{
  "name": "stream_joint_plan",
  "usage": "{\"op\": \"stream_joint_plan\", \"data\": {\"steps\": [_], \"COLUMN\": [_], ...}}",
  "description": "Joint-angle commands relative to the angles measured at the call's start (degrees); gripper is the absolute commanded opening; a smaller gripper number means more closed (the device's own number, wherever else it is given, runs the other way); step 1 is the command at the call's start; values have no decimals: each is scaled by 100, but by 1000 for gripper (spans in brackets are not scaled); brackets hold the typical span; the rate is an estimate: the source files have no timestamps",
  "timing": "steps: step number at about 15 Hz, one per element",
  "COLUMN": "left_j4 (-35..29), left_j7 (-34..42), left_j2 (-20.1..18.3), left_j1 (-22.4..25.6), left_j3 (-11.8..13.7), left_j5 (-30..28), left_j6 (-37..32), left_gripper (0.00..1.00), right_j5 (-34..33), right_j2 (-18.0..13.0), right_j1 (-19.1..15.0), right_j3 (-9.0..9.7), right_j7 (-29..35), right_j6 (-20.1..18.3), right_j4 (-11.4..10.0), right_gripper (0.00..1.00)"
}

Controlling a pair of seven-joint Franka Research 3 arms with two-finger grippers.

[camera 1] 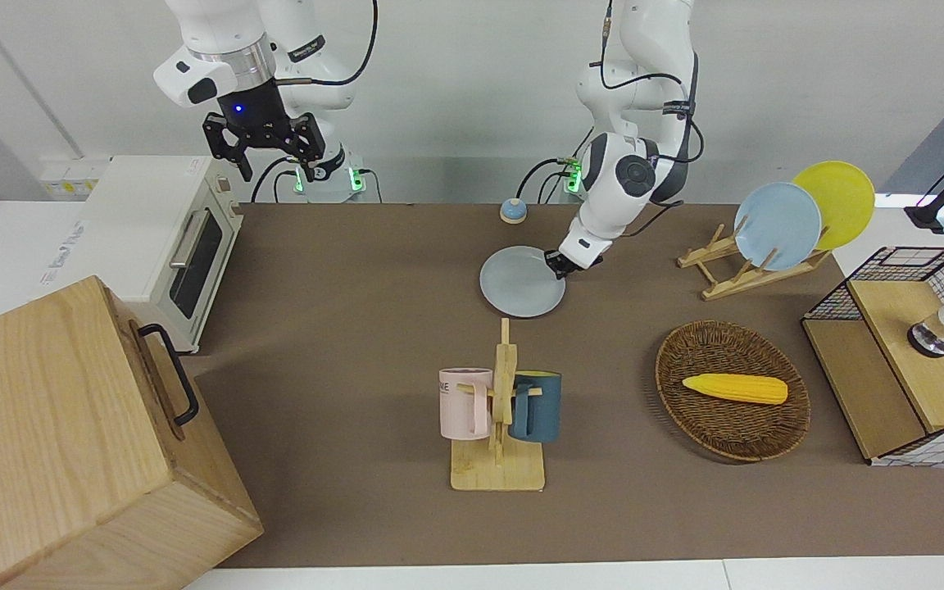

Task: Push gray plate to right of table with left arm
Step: 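Push the gray plate with the left gripper across the table toward the right arm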

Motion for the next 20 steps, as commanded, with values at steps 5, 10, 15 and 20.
{"op": "stream_joint_plan", "data": {"steps": [5, 10, 15, 20], "left_j4": [421, 667, 923, 1063], "left_j7": [-1085, -1138, -1437, -1455], "left_j2": [701, 947, 1106, 1342], "left_j1": [-1121, -1463, -1727, -2132], "left_j3": [41, 76, 76, 155], "left_j5": [-201, -596, -702, -851], "left_j6": [798, 1027, 1036, 1413], "left_gripper": [0, 0, 0, 0], "right_j5": [123, 123, 123, 123], "right_j2": [-157, -157, -157, -157], "right_j1": [-138, -138, -147, -147], "right_j3": [83, 83, 83, 83], "right_j7": [58, 67, 58, 58], "right_j6": [2, 2, -7, 2], "right_j4": [-156, -156, -156, -156], "right_gripper": [996, 996, 996, 996]}}
